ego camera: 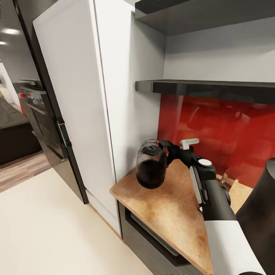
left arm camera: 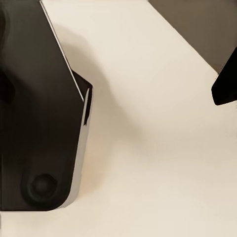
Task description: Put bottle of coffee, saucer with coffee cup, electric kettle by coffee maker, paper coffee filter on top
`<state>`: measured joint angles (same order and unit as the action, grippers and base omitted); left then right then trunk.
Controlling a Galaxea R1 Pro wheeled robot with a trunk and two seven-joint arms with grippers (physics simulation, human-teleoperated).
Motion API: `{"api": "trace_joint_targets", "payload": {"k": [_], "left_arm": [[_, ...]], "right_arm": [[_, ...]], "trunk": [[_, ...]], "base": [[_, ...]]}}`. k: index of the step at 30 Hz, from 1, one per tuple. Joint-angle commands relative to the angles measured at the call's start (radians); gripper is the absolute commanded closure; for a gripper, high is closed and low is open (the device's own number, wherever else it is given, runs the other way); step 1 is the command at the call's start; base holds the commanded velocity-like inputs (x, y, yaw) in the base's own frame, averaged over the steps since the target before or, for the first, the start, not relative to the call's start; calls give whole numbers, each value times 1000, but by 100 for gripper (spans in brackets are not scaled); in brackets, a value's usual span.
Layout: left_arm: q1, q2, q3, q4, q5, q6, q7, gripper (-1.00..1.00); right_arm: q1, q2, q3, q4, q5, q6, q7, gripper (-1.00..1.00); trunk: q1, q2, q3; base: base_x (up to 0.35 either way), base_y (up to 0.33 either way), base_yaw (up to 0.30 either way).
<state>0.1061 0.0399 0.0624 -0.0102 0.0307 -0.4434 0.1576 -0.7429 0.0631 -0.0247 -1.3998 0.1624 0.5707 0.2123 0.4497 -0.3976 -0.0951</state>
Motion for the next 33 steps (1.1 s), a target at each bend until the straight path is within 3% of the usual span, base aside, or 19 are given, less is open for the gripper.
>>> {"api": "trace_joint_targets", "payload": {"k": [1, 21, 33], "left_arm": [[0, 0, -1, -1, 3, -2, -3, -100], [-4, 8, -12, -4, 5, 2, 2, -100], [-5, 9, -10, -4, 5, 1, 2, -100]], "right_arm": [[-1, 1, -2, -2, 6, 6, 9, 100], [5, 1, -1, -13, 3, 40, 13, 100], [8, 1, -1, -13, 3, 40, 13, 100]], "trunk": [[0, -2, -2], [0, -2, -2], [0, -2, 0]], "base": [[-154, 144, 0], [-43, 286, -2], [-202, 256, -223]]}}
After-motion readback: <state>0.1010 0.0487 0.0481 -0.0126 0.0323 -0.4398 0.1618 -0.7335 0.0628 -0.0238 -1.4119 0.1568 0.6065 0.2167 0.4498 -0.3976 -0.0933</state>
